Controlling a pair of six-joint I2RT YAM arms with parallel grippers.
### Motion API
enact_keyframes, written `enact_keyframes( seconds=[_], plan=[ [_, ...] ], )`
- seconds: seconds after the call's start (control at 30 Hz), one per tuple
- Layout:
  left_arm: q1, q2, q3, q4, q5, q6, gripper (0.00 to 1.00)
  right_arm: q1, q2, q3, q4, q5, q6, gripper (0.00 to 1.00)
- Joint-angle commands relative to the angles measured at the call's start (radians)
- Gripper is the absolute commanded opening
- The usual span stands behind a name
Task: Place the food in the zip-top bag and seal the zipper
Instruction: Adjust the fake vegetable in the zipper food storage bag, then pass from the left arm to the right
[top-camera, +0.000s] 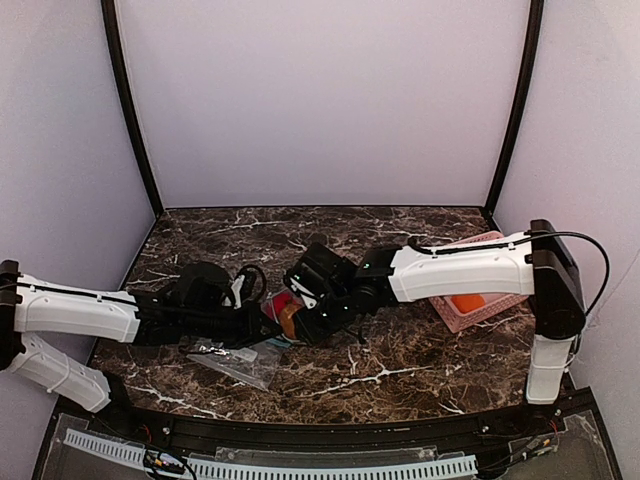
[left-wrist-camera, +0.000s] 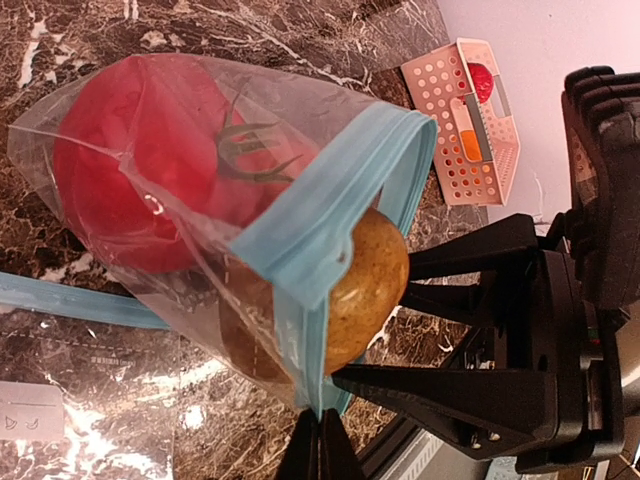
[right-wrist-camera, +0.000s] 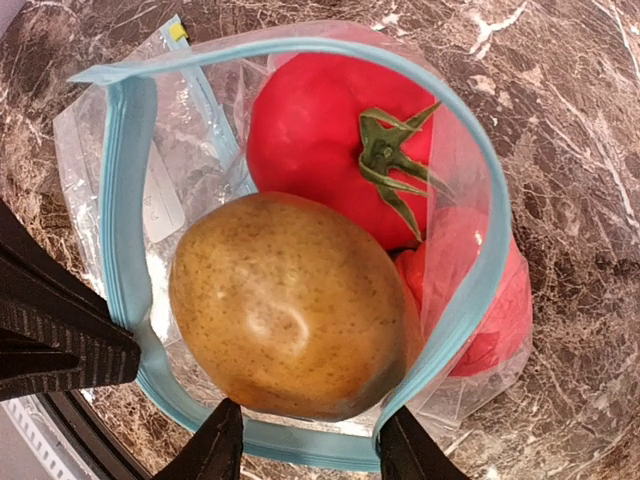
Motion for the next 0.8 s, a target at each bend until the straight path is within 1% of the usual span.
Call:
enact_keyframes(
  seconds=[0.0, 0.07, 0.17, 0.27, 0.37, 0.43, 0.53, 0.6, 0.67, 0.77],
  plan=[
    [0.000, -0.012, 0.026, 0.017, 0.032, 0.003, 0.01, -0.020, 0.005, 0.039, -0.017, 0.039, 0.020, 0.45],
    [0.004, -0.031, 0.013, 0.033, 0.016, -0.016, 0.01, -0.021, -0.022, 0.034, -0.015, 0.044, 0.015, 0.47],
    [0.013, -0.062, 0.007, 0.036, -0.016, -0.031, 0.01, -0.021, -0.099, -0.003, -0.002, 0.042, -0.004, 0.59],
    [0.028, -0.088, 0.006, 0.024, -0.031, -0.036, 0.01, -0.020, -0.200, -0.081, 0.044, 0.040, -0.031, 0.70],
    [0.039, -0.099, 0.005, 0.011, -0.031, -0.034, 0.01, -0.023, -0.294, -0.191, 0.121, 0.018, -0.070, 0.75],
    [0.044, -0.101, 0.004, 0.007, -0.026, -0.036, 0.01, -0.031, -0.344, -0.277, 0.191, -0.012, -0.097, 0.75],
    [0.046, -0.098, 0.002, 0.005, -0.022, -0.037, 0.01, -0.058, -0.409, -0.442, 0.356, -0.095, -0.135, 0.72],
    [0.047, -0.096, 0.002, 0.002, -0.022, -0.037, 0.01, -0.070, -0.445, -0.538, 0.478, -0.137, -0.169, 0.69],
    [0.048, -0.097, 0.001, -0.002, -0.020, -0.037, 0.01, -0.079, -0.469, -0.610, 0.583, -0.144, -0.196, 0.65],
    [0.048, -0.099, 0.002, -0.012, -0.022, -0.036, 0.01, -0.095, -0.480, -0.684, 0.694, -0.138, -0.217, 0.57]
  ],
)
